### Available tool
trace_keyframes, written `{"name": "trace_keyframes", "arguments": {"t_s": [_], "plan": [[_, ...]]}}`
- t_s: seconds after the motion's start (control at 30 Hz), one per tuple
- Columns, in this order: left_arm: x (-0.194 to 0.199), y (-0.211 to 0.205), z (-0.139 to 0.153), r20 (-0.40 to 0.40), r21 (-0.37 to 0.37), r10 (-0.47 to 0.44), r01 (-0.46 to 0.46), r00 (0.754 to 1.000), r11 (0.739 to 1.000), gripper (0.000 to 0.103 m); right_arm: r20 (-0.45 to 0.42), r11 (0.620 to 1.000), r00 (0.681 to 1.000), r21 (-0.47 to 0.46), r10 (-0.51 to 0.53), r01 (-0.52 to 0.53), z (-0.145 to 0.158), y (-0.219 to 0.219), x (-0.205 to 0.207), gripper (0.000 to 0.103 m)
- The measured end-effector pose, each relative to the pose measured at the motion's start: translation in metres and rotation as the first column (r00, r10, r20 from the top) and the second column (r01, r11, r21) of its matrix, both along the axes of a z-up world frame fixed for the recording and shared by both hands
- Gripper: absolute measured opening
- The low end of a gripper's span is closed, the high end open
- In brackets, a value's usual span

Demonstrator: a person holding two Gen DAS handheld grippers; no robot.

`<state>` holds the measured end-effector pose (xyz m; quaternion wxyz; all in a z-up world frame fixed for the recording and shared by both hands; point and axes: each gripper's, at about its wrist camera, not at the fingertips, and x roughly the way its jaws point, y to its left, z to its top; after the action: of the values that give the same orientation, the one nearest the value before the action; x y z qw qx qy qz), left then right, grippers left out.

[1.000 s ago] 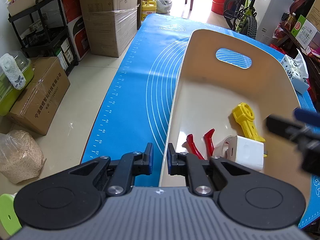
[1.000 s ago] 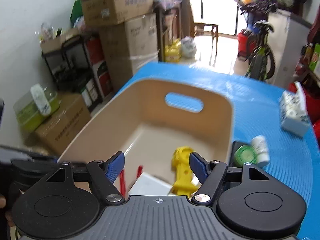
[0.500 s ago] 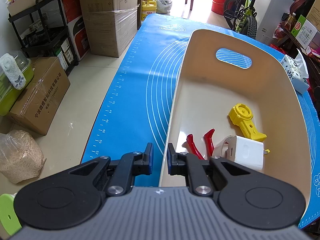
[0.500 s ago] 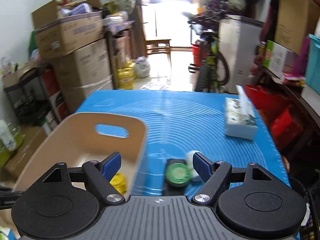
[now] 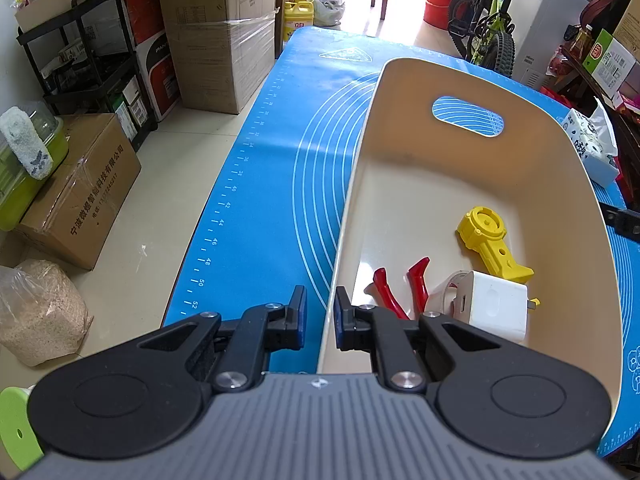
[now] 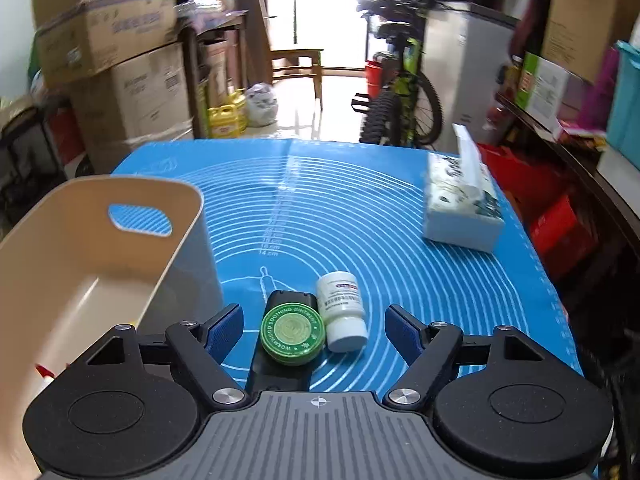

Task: Organize rigid objects
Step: 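Move the right gripper to the green ointment tin and grasp it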

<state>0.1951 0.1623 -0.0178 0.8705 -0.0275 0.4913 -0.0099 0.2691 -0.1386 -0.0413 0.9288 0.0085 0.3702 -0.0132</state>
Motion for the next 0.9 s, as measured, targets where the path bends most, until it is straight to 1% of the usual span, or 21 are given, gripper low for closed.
{"name": "trace_keyframes", "arguments": {"t_s": [0.1,0.13,0.3,0.47,0.7,0.9], "plan": [[0.0,0.0,-0.002,-0.002,0.002,-0.001,0.001,1.0,1.0,0.016,-0.01,1.0,1.0,-0.008,0.029,-0.03,-0.009,0.005,0.007,0.08],[0.0,0.0,-0.002,-0.002,0.002,0.0,0.0,1.0,1.0,0.016,-0.012,0.999,0.999,-0.011,0.031,-0.031,-0.012,0.006,0.009,0.077],[0.0,0.0,-0.002,-0.002,0.002,-0.001,0.001,1.0,1.0,0.016,-0.026,0.999,0.999,0.0,0.041,-0.041,-0.024,0.007,0.01,0.074],[0.0,0.0,-0.002,-0.002,0.002,0.0,0.0,1.0,1.0,0.016,-0.038,0.999,0.998,-0.006,0.053,-0.054,-0.032,0.01,0.014,0.069],[0.0,0.0,-0.002,-0.002,0.002,-0.001,0.001,1.0,1.0,0.016,-0.044,0.998,0.997,-0.023,0.057,-0.058,-0.044,0.013,0.019,0.067],[0.0,0.0,-0.002,-0.003,0.001,0.0,0.0,1.0,1.0,0.016,-0.05,0.997,0.997,-0.042,0.063,-0.065,-0.049,0.016,0.023,0.062]]}}
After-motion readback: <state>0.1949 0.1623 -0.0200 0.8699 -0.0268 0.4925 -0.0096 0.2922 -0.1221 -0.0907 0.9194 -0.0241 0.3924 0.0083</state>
